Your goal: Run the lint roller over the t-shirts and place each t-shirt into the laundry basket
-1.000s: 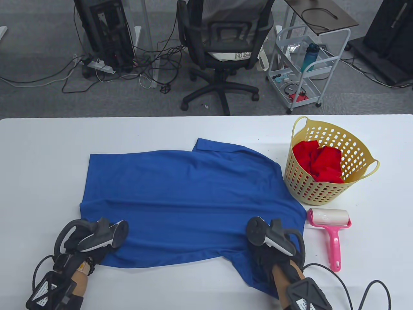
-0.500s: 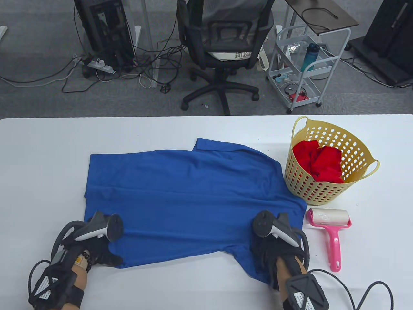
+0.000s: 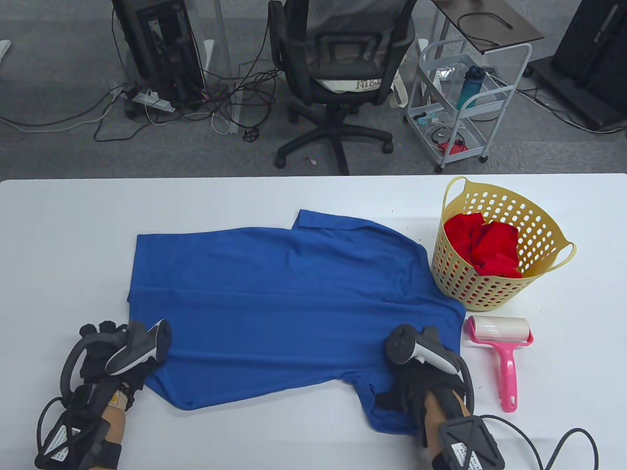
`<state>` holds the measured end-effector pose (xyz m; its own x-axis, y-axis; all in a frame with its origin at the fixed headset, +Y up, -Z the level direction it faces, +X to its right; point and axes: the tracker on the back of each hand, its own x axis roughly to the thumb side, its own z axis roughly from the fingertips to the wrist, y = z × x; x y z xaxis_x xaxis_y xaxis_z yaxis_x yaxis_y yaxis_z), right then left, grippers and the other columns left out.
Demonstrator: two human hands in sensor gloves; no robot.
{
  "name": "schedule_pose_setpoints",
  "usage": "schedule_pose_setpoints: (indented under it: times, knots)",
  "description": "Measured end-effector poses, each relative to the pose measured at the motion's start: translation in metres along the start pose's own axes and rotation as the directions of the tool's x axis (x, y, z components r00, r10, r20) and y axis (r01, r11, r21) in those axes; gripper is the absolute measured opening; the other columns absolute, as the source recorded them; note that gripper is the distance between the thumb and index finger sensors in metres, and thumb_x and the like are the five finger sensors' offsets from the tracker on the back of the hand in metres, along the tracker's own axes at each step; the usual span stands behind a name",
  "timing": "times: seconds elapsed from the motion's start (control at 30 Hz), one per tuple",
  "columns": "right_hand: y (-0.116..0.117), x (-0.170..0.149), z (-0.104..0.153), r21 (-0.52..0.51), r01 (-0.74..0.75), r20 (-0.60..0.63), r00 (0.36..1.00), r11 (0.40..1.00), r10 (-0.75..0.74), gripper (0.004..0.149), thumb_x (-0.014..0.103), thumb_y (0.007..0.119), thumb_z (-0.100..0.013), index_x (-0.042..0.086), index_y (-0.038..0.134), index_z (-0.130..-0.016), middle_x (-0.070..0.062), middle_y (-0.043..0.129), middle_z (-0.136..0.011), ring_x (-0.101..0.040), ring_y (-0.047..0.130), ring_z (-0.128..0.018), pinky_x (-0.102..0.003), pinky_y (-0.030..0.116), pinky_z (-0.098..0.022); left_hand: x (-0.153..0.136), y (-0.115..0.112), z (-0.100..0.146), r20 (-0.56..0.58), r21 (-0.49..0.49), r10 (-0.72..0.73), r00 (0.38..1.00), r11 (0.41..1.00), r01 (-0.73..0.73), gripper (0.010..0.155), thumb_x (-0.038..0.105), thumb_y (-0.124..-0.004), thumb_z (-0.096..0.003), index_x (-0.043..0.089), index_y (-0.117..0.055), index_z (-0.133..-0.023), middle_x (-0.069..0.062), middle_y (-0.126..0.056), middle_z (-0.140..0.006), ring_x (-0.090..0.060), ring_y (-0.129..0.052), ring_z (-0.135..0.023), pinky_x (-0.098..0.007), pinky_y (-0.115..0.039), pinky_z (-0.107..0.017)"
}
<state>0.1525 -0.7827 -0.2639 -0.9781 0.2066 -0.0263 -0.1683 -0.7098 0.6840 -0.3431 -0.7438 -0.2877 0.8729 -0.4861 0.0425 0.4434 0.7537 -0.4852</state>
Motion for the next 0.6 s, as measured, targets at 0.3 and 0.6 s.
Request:
schedule_pose_setpoints:
  times: [0.3, 0.6]
  knots:
    - [0.000, 0.000, -0.001, -0.003, -0.002, 0.000, 1.000, 1.000, 0.002, 0.107, 0.062, 0.076, -0.029, 0.026, -0.004, -0.091, -0.007, -0.018, -0.092, -0.038, -0.013, -0.088, -0.075, 0.009, -0.060, -0.018, 0.008, 0.016, -0.123, 0.051, -0.049, 0.991, 0.997, 0.056, 0.063, 0.035, -0.077, -0.0452, 0.028, -0.060, -0.106, -0.008, -0.067, -0.115, -0.043, -0.056, -0.110, -0.074, -0.044, -0.073]
    - [-0.006, 0.002, 0.007, -0.048, -0.124, -0.093, 0.989, 0.991, 0.119, 0.111, 0.061, 0.078, -0.025, 0.024, -0.003, -0.092, -0.017, -0.013, -0.094, -0.047, -0.003, -0.092, -0.076, 0.015, -0.062, 0.026, -0.001, 0.013, 0.206, -0.073, -0.088, 0.975, 0.992, 0.105, 0.111, 0.072, -0.074, -0.0217, 0.022, -0.031, -0.111, -0.017, -0.050, -0.120, -0.045, -0.051, -0.111, -0.074, -0.044, -0.073]
